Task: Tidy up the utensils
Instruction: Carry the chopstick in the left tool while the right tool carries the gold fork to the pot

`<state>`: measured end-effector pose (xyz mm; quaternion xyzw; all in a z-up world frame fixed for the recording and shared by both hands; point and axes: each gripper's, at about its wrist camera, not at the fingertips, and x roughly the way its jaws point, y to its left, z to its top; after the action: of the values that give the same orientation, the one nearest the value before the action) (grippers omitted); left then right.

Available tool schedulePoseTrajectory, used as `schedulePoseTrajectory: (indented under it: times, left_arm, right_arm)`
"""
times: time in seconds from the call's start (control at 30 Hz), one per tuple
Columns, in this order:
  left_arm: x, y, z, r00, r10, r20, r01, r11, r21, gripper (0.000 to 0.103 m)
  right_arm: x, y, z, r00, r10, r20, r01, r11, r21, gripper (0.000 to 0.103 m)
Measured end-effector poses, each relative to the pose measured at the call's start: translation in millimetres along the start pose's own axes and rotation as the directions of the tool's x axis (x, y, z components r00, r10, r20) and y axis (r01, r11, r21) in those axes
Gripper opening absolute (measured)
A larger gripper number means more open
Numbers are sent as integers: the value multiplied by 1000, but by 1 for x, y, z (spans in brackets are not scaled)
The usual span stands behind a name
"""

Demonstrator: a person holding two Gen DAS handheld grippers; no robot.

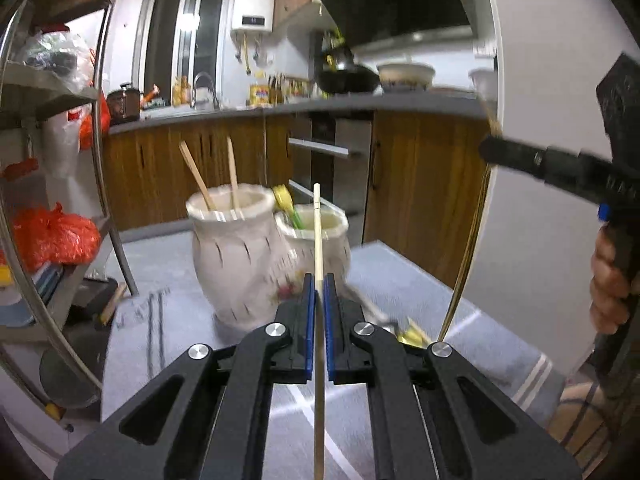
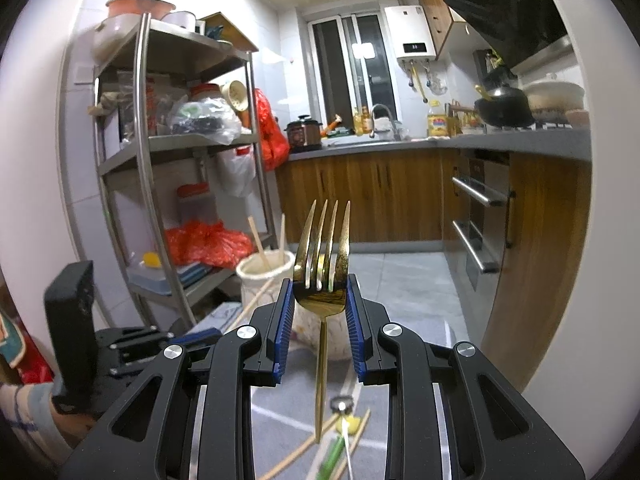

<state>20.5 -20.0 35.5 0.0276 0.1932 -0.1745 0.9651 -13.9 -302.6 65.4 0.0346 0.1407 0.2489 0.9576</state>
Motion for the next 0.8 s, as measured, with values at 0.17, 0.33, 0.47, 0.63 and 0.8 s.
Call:
schedulePoseTrajectory:
  times: [0.17,0.33,0.47,0.63,0.8]
  left_arm:
    - [1,18,31,996,2,84,-1,1000,-10,4]
    - [13,41,58,991,7,131,-1,999,-42,4]
    - [31,62,81,986,2,169,16,995,-102,4]
    - [55,80,104,976,21,219,16,986,-167,4]
    - [86,77,114,959,106,263,-74,989,-128,4]
  right_arm:
    - [24,5,22,1000,5,3,-5,1000,-9,27]
    - [49,5,48,1000,0,16,0,1000,-10,27]
    - [63,1,64,999,6,33,-6,1000,1,27]
    - [78,-3,80,997,-2,74,0,1000,27,27]
    - [93,-5,81,995,-31,93,27,999,35,27]
